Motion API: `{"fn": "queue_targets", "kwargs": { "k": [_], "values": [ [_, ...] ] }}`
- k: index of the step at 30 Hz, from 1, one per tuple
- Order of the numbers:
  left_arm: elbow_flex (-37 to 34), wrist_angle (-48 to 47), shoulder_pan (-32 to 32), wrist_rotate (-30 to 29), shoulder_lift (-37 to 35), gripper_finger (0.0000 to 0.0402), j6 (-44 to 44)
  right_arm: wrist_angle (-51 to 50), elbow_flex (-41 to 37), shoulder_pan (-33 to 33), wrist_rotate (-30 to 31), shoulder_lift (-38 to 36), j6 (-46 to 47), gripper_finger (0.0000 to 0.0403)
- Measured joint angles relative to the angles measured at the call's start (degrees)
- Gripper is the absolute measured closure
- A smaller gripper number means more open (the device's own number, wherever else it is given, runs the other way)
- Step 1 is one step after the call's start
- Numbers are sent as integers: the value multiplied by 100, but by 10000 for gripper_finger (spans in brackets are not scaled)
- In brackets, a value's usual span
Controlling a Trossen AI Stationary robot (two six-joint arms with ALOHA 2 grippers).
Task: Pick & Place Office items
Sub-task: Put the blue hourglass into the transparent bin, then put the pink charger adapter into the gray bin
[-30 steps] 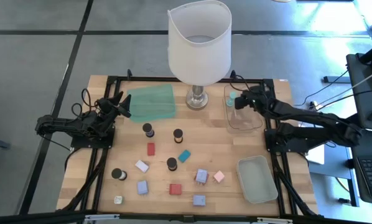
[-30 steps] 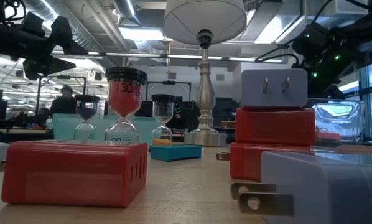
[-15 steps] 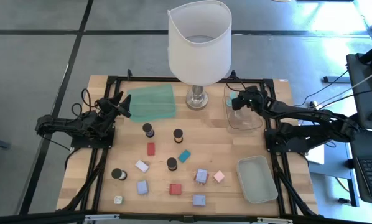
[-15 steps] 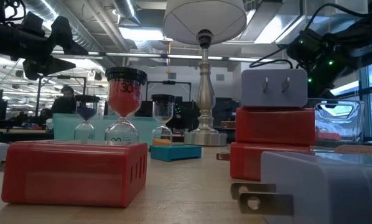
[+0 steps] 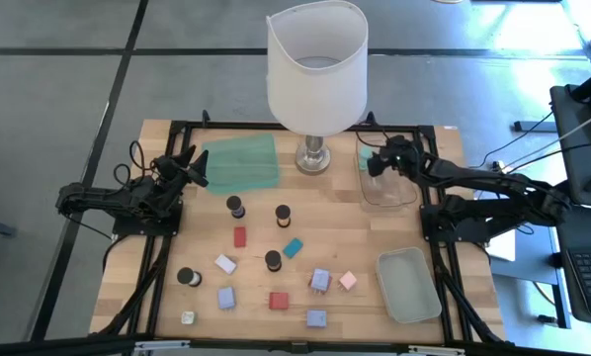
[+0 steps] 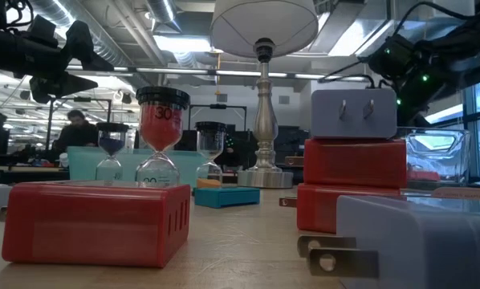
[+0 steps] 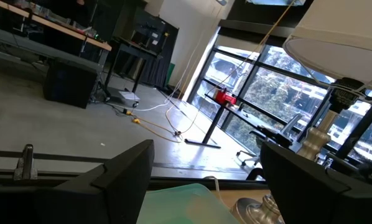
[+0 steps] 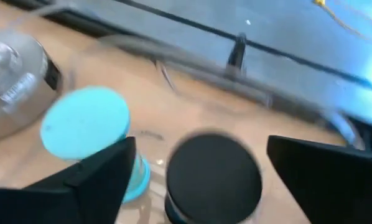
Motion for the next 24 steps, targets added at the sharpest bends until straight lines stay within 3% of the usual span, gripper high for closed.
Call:
{"fn": "queue_targets", "kwargs": {
  "k": [3,12,21,24],
  "values": [
    [0,2,0,0,0,111,2,-419,436,0,-2,-136,-33,7],
    [0,1,0,0,1,111,2,-2044,1838,2,-830,-397,-492,25],
    [0,2,0,0,2,111,2,-2236,2077,54,-3196,-385,-614,29],
    [0,2,0,0,2,111,2,-2117,2075,304,-3663,-375,-682,31]
  ]
}}
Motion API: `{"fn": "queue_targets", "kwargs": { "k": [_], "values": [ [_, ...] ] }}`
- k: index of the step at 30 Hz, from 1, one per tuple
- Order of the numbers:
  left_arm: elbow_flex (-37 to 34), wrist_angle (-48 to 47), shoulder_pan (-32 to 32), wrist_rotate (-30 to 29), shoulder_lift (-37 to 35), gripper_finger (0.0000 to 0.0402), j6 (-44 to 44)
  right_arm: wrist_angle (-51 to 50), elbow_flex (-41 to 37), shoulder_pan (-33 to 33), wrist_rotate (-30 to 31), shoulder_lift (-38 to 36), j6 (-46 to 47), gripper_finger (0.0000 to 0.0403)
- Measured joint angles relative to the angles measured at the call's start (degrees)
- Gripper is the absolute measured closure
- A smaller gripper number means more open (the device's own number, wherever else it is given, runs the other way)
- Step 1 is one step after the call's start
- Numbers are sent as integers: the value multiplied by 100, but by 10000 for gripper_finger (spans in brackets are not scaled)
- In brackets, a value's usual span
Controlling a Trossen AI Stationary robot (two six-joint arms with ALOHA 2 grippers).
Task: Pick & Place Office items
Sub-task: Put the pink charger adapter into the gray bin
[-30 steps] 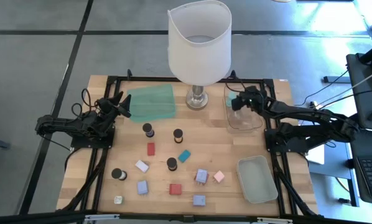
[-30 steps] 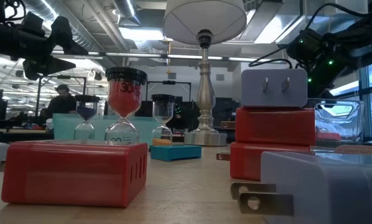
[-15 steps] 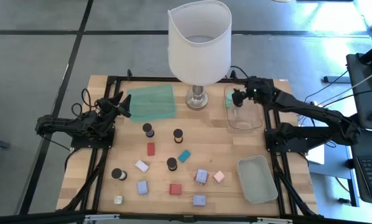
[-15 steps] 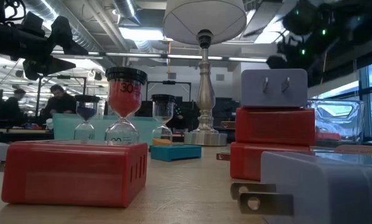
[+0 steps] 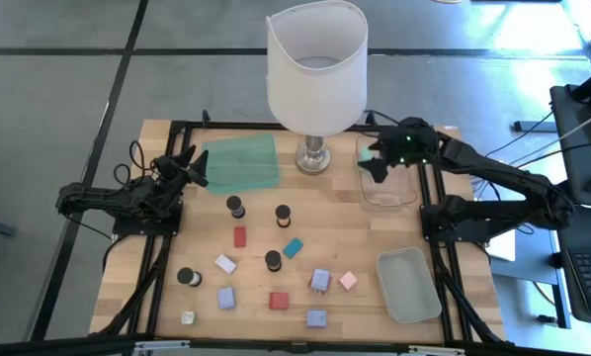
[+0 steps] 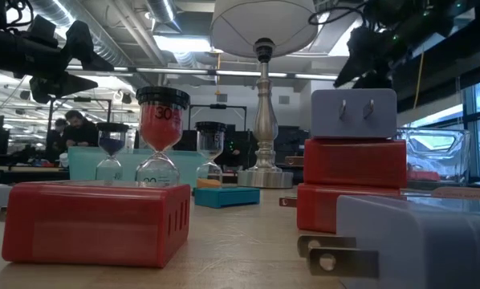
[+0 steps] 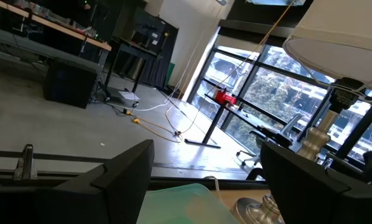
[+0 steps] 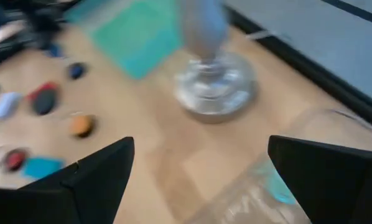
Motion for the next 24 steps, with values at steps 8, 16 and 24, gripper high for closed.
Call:
{"fn": "queue_targets", "kwargs": {
  "k": [8,16,24],
  "values": [
    [0,-1,0,1,-2,111,-1,571,2,1062,-157,0,29,32],
    [0,0,0,2,-2,111,0,613,2,2024,-256,26,-500,32],
    [0,0,0,-2,0,111,0,608,4,2924,-800,280,-2165,32]
  ]
}}
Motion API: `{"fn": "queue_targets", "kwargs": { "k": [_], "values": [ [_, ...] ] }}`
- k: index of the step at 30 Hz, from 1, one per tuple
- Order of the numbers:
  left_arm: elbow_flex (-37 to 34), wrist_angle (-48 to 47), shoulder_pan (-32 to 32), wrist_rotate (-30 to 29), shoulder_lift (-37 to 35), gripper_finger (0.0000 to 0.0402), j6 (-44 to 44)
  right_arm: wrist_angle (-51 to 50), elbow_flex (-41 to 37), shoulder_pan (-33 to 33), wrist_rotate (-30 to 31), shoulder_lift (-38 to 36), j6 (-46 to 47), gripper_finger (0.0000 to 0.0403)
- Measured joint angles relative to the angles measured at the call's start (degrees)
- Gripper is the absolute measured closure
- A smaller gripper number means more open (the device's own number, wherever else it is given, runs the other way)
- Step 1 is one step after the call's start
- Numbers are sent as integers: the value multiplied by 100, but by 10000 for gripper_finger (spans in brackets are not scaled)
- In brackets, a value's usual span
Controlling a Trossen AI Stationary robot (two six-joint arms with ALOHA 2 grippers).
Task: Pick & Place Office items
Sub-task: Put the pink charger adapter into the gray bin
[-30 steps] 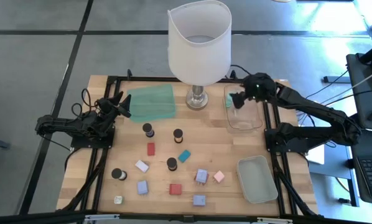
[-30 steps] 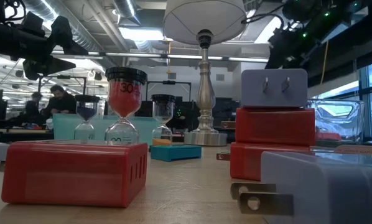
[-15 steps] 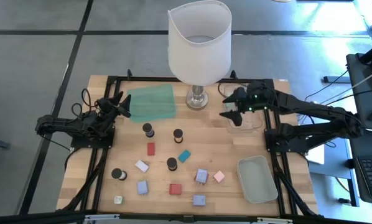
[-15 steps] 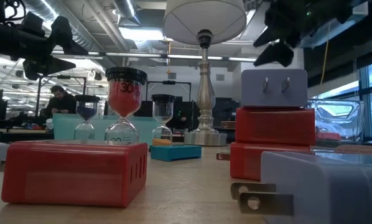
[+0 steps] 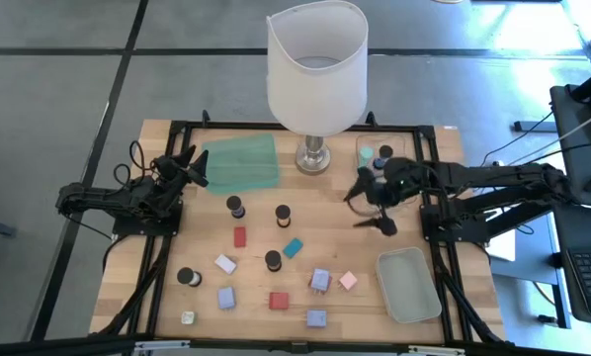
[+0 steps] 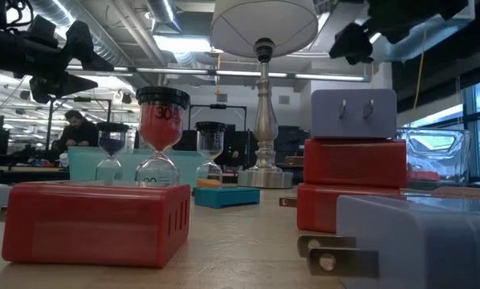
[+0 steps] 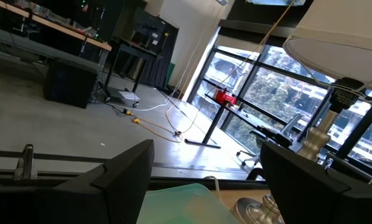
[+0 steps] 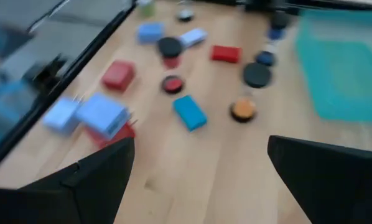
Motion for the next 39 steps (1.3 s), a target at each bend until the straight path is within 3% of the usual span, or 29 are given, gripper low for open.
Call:
{"fn": "queue_targets", "kwargs": {
  "k": [5,13,18,30,39],
  "values": [
    [0,-1,0,-2,-1,111,-1,-55,0,575,-41,272,-848,32],
    [0,0,0,-4,-2,111,0,136,0,1669,-165,999,-437,32],
    [0,-1,0,-7,-2,111,0,554,0,2215,450,1755,-436,32],
    [0,0,0,-9,-2,111,0,656,-2,2637,1307,2847,809,32],
    [0,0,0,-11,-2,111,0,957,-2,2866,1339,3067,1061,32]
  ]
}}
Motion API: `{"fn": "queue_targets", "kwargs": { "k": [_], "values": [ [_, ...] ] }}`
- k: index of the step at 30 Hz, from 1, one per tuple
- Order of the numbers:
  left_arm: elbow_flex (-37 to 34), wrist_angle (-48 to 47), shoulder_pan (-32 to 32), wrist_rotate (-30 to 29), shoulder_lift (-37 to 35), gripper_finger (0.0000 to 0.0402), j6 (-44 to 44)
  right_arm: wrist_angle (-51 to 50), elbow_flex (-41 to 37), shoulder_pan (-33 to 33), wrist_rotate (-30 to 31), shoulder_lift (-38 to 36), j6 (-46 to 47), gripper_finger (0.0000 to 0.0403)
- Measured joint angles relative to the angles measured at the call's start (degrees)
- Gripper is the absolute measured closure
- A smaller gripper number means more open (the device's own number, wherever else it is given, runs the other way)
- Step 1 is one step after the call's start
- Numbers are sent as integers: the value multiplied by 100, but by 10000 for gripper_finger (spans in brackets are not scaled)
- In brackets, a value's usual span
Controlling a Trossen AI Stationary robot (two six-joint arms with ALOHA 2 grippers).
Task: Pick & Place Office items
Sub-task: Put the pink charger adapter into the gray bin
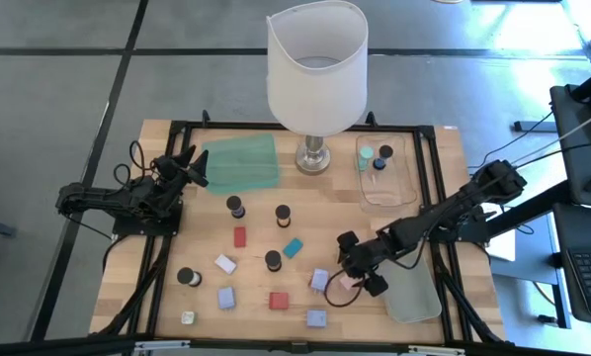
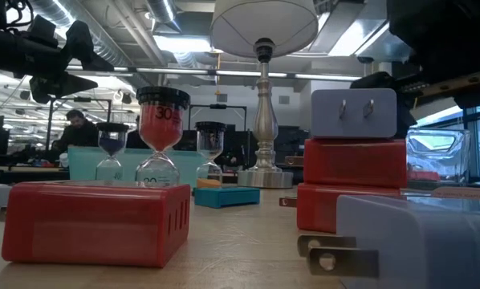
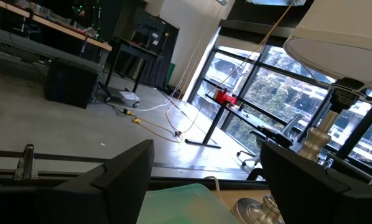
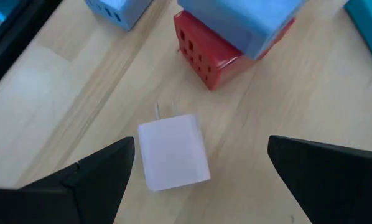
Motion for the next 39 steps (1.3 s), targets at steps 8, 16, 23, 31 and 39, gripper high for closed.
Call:
{"fn": "queue_targets", "kwargs": {
  "k": [8,16,23,31,39],
  "values": [
    [0,0,0,0,2,111,0,245,0,127,-2,165,1,32],
    [0,0,0,0,2,111,-2,327,0,163,-18,440,387,32],
    [0,0,0,0,0,111,0,262,0,161,139,463,617,38],
    [0,0,0,0,1,111,0,16,0,161,2,463,897,86],
    [0,0,0,0,1,111,-2,16,0,161,-63,463,879,102]
  ]
}}
